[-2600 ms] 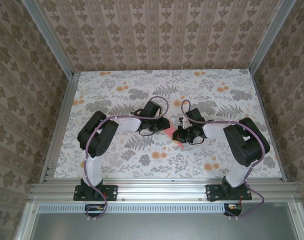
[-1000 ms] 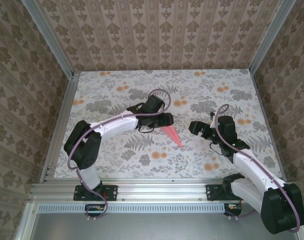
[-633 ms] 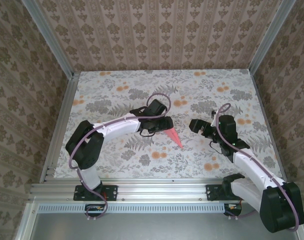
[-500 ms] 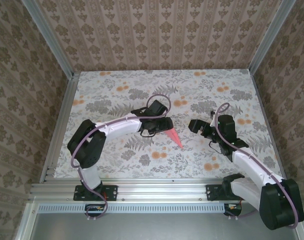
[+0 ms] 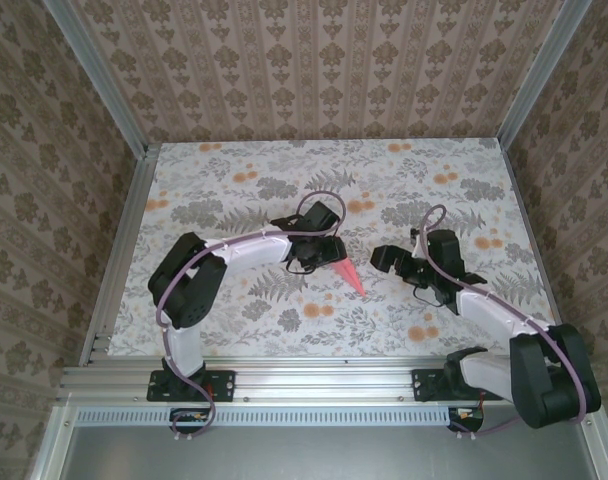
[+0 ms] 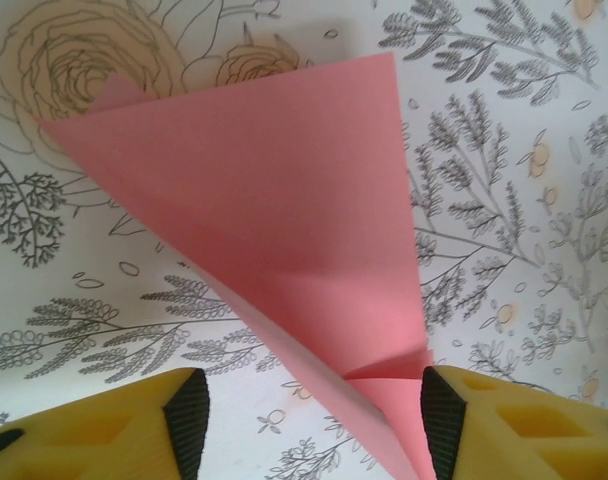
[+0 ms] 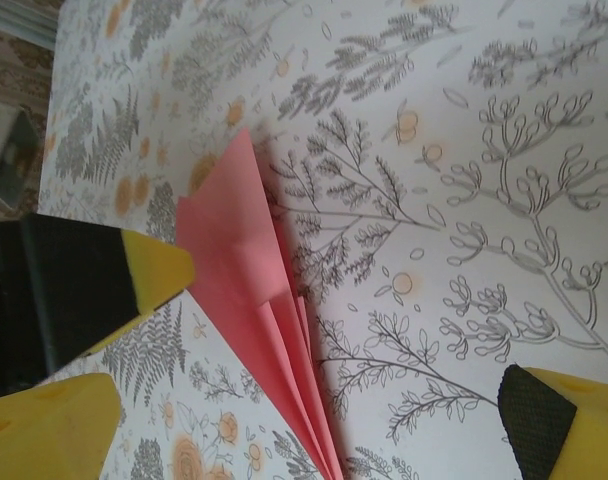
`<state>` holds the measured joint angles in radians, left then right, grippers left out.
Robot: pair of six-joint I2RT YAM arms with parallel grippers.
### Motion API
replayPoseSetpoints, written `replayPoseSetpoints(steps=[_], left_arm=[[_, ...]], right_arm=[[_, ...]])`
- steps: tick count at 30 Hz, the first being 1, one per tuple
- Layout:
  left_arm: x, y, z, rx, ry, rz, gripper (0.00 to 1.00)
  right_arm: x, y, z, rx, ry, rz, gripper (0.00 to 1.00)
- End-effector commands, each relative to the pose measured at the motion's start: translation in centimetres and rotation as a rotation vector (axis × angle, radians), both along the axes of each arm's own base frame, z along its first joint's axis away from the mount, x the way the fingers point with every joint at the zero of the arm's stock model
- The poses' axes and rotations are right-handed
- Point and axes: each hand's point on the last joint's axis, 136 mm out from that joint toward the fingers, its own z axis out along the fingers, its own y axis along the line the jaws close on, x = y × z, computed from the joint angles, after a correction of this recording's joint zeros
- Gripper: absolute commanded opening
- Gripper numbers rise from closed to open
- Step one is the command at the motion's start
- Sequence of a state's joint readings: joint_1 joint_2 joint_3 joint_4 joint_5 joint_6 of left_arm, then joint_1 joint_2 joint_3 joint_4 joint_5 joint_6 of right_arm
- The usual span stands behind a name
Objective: Fold a paper plane with a square sheet of paper (pick it up from the middle)
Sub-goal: Move a paper plane to the center of the table.
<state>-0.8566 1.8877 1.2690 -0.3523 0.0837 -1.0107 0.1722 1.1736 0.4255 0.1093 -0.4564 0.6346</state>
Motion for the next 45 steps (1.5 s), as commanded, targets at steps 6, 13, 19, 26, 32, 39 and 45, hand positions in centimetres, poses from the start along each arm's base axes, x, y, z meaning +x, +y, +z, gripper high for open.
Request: replayPoseSetpoints(steps=[6,13,19,26,32,39,45], left_arm=[[0.0,-0.1,0.1,-0.001,0.006,-0.012,0.41],[-0.6,0.8,-0.2,0.007,0.01,-0.036,0.28],[-0.8,1.3,-0.4,-0.025,0.017,-0.036,0.18],[-1.0,2.1,0.0,-0.061,-0.021,-0.066,0.0],[-0.7,2.2,0.4,-0.152,-0.085,-0.219,0.0],[-0.7,3.1,-0.7,-0.162,-0.095,-0.319,0.0],[-0.6,4.0,-1.3,-0.184,-0.08,-0.335,0.0]], right_arm=[[1.0,1.2,0.5,0.055,0.035,0.043,1.0],[0.7,1.5,-0.1,0.031,0.085,0.073,1.0],[0.7,2.1,0.0,0.024,0.088,0.091,1.0],[-0.1,3.9,0.2,-0.036,0.074,0.194,0.84],[-1.2,5.7,0.1,-0.105,0.037,0.314,0.57],[-1.8,7.6,-0.9,-0.161,0.076,0.396,0.56],[-1.0,8.8,-2.3,-0.174,0.129,0.397,0.59]])
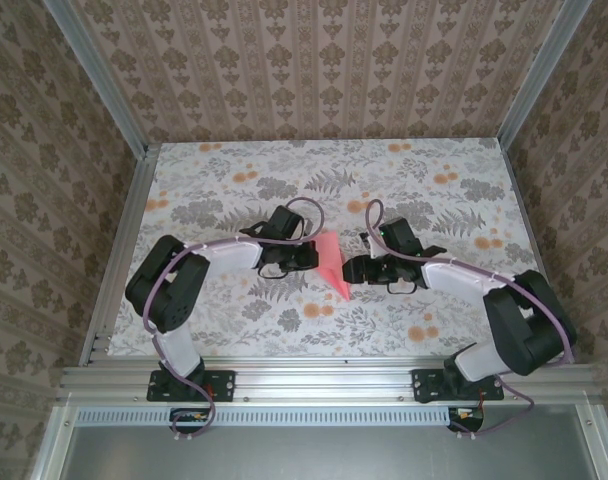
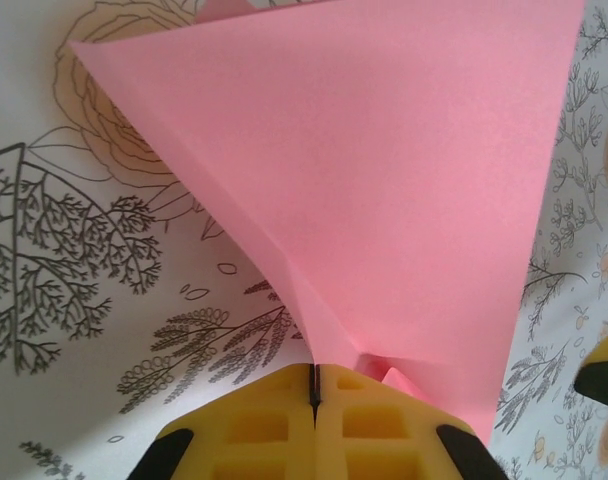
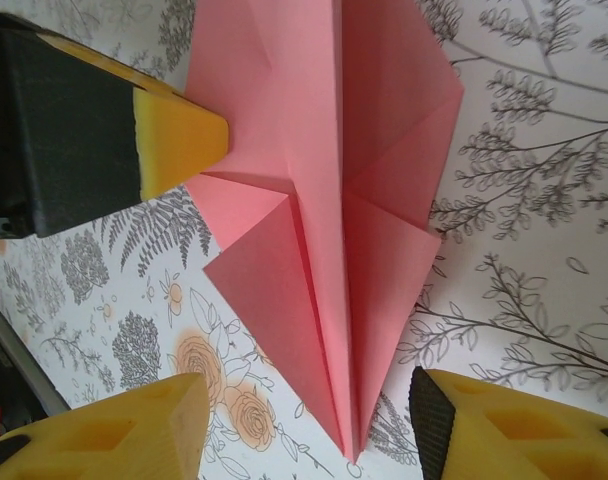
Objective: Fold a paper plane with a square sheet of paper (pick it up from the middle)
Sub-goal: Move a paper plane to the center of the table.
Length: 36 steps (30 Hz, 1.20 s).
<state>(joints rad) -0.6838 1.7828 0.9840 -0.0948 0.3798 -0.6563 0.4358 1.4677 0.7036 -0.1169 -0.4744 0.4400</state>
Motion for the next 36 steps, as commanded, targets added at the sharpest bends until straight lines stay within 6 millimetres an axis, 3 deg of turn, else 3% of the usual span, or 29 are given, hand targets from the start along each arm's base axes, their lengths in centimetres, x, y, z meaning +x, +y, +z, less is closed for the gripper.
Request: replayPoseSetpoints(steps=[1,18,36], left_arm=[[-0.2,0.1,-0.1,-0.021,-0.015,-0.058,0.0],[-0.8,1.3,-1.7,0.021,0.041,-0.049,0.0],[-0.5,0.9,-1.5,0.01,0.049,-0.043,0.0]], right_arm=[[0.9,0.1,-0.4,-0.037,0.009,-0.016,0.59],[3.4,1.9,-2.0,0.006,0.066,-0.04,0.68],[2.1,3.9,-0.9,0.109,0.079,0.048,0.63]])
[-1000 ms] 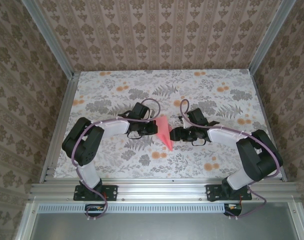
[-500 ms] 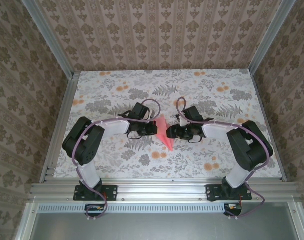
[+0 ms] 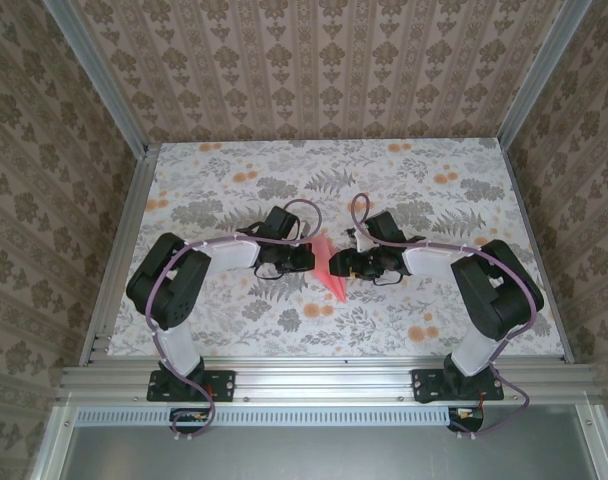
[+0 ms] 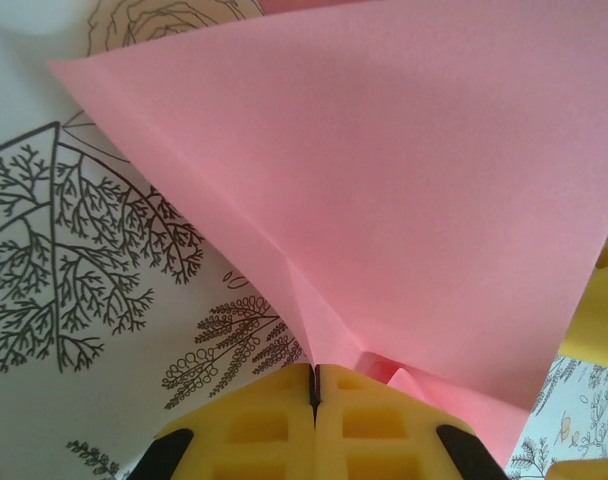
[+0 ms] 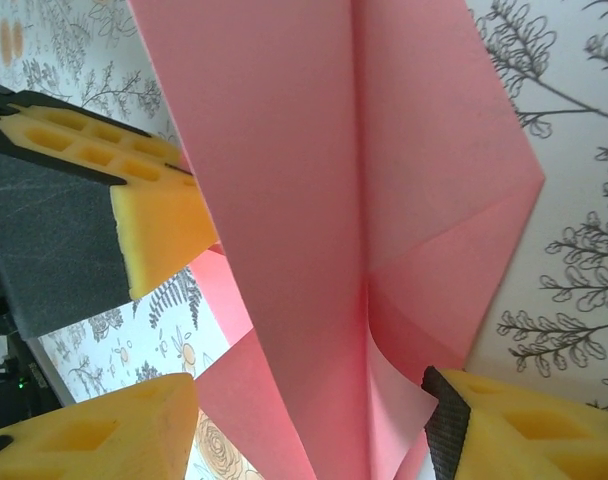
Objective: Fold a paper plane with a square sheet of paper (pick it up from the middle)
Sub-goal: Move a paper plane to the center of the table.
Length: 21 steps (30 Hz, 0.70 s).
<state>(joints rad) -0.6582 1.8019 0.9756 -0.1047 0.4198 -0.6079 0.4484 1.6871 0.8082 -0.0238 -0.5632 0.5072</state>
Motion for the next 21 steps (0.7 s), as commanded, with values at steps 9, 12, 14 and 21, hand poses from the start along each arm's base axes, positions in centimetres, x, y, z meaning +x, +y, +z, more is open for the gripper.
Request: replayPoseSetpoints(steps=[9,12,14,21], left_arm=[[-0.2,-0.1,-0.4,-0.008,0.032,-0.005,0.0],[-0.1,-0.2,-0.2,-0.015,0.031,-0.004,0.0],[-0.2,-0.2,-0.3,-0.016,0.032,-0.007,0.0],[-0.1,-0.3,-0.1,-0.019,0.031,-0.007,0.0]], right_arm=[[-0.7,0.9,0.4,-0.102,-0.068,0.075,0.57],[-0.6,0.6,0.1,-0.161,-0.089,0.08,0.57],[-0.7,0.7,0.1,-0.177,-0.099,0.092,0.57],[-1.1,1.7,0.5,-0.17,-0.115,0.131,0.61]])
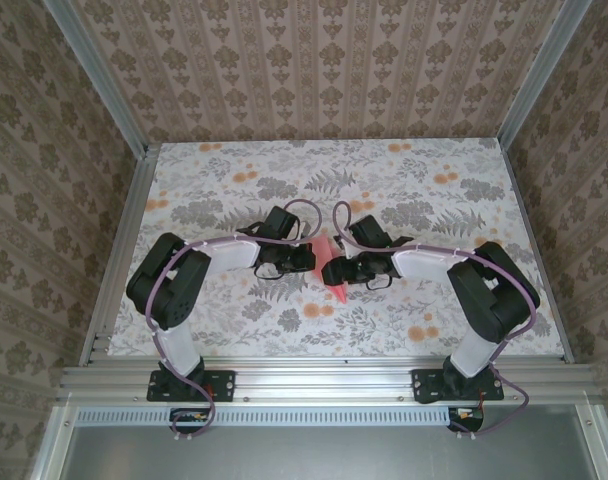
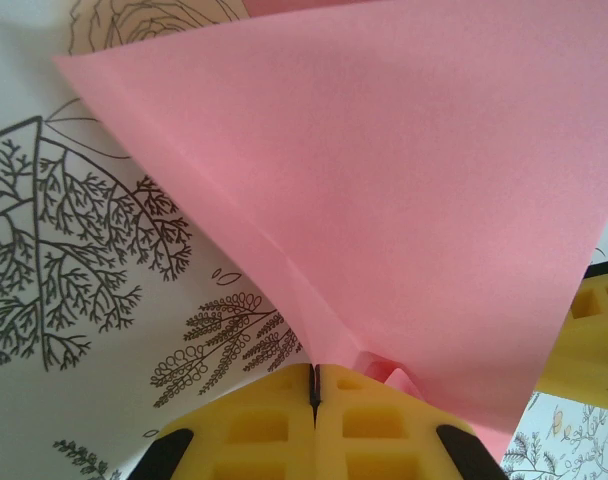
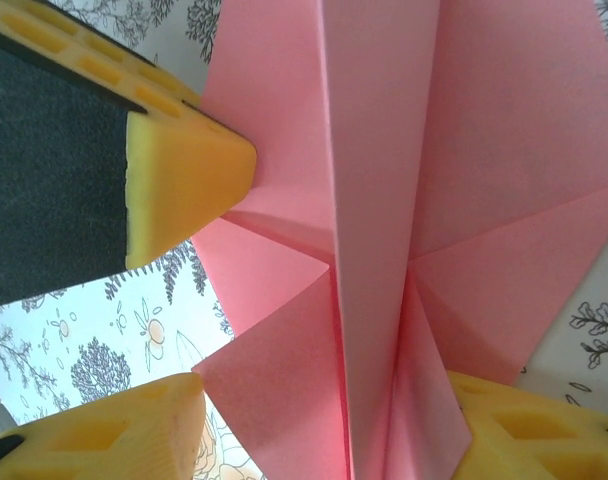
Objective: Fold a paper plane with a square sheet of paper (pick it up from the middle)
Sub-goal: Move a paper plane to the center of the table.
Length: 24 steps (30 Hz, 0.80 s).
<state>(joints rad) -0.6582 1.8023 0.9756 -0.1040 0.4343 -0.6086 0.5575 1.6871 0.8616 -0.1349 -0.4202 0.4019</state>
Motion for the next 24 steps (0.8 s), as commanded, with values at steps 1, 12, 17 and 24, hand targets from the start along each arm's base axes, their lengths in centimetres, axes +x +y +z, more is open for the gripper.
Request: replayPoseSetpoints(steps=[1,12,17,24], left_arm=[[0.1,-0.2,-0.2,-0.009,0.023,0.0,0.0],[0.1,-0.2,-0.2,-0.01,0.027,-0.002,0.0],[0.1,-0.3,-0.3,-0.012,0.029,-0.001,0.0],[0.1,-0.3,-0.3,-0.012,0.03,-0.002,0.0]], right_arm=[[0.2,0.3,1.0,-0.017,-0.038,0.024,0.61],[0.3,0.2,0.7,-0.049,-0.043,0.031,0.55],[0.3,0.1,0.0,-0.102,-0.04,0.038,0.46],[0.7,-0.3,-0.4,-0.17,-0.061,0.023,0.36]])
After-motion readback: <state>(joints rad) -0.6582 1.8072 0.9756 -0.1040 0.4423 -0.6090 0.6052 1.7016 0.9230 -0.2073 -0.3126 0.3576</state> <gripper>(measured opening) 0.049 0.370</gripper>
